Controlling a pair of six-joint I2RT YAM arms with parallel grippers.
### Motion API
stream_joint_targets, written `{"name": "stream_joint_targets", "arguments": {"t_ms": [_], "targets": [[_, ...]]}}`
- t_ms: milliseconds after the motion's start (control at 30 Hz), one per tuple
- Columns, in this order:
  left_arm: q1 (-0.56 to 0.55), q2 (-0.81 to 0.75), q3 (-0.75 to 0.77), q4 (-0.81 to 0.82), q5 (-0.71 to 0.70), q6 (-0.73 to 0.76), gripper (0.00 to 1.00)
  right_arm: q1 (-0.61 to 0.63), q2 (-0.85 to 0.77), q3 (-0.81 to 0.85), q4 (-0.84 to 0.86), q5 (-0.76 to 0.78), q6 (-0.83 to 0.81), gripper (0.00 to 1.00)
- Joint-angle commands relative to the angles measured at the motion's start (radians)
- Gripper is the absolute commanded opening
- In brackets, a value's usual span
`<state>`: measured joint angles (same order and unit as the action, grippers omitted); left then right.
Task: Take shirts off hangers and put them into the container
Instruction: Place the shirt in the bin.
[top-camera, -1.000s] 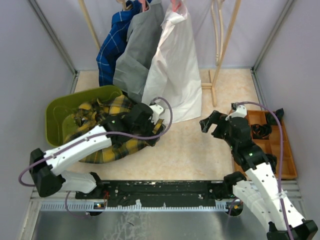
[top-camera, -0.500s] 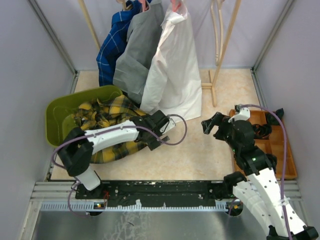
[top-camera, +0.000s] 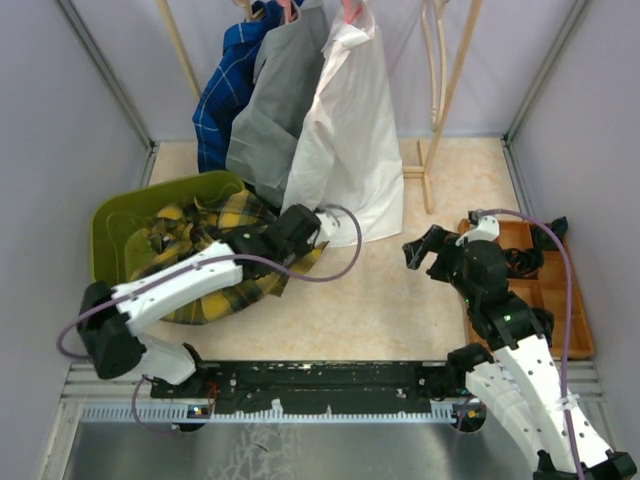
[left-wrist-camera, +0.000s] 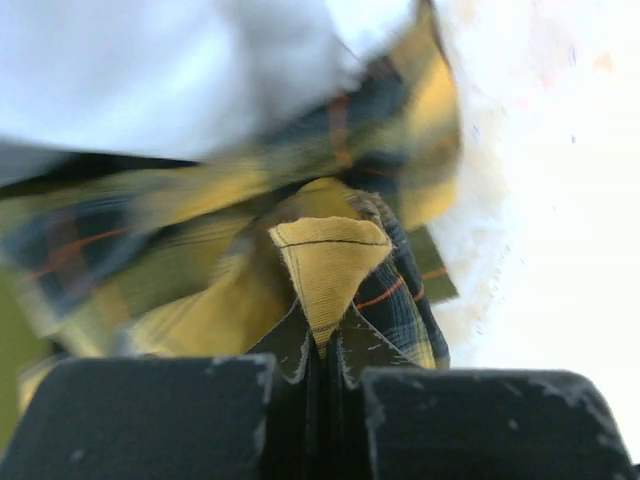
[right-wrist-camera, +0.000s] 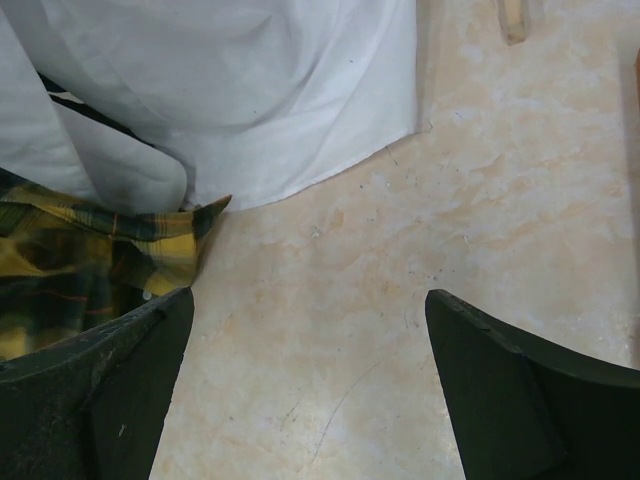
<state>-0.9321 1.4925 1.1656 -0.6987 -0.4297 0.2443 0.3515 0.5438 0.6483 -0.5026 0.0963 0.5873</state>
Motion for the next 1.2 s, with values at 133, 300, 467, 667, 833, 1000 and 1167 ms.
{"name": "stream_joint_targets", "arguments": {"t_ms": [133, 300, 467, 667, 833, 1000, 1167], "targets": [[0.003, -0.331, 0.100, 0.116, -0.414, 0.103, 0.00, 0.004, 0.019, 0.004, 0.054, 0.002, 0.006, 0.99], [0.138, -0.503, 0.037, 0.272, -0.571, 0.197, 0.00, 0.003, 0.023, 0.000, 0.063, 0.000, 0.009, 0.99], [0.455, -0.479, 0.025, 0.222, -0.457, 0.119, 0.00, 0.004, 0.038, 0.007, 0.072, -0.011, 0.012, 0.99], [0.696, -0.317, 0.006, 0.132, -0.311, -0.097, 0.00, 0.004, 0.032, 0.012, 0.052, -0.017, 0.020, 0.99], [0.804, -0.103, -0.030, 0.073, -0.109, -0.205, 0.00, 0.004, 0.006, 0.004, 0.045, -0.002, 0.017, 0.99], [0.824, 0.151, 0.068, -0.123, 0.097, -0.290, 0.28, 0.004, 0.005, 0.009, 0.046, -0.005, 0.009, 0.99], [0.835, 0.120, 0.114, -0.161, 0.082, -0.340, 0.56, 0.003, -0.002, 0.015, 0.020, 0.002, -0.002, 0.99]]}}
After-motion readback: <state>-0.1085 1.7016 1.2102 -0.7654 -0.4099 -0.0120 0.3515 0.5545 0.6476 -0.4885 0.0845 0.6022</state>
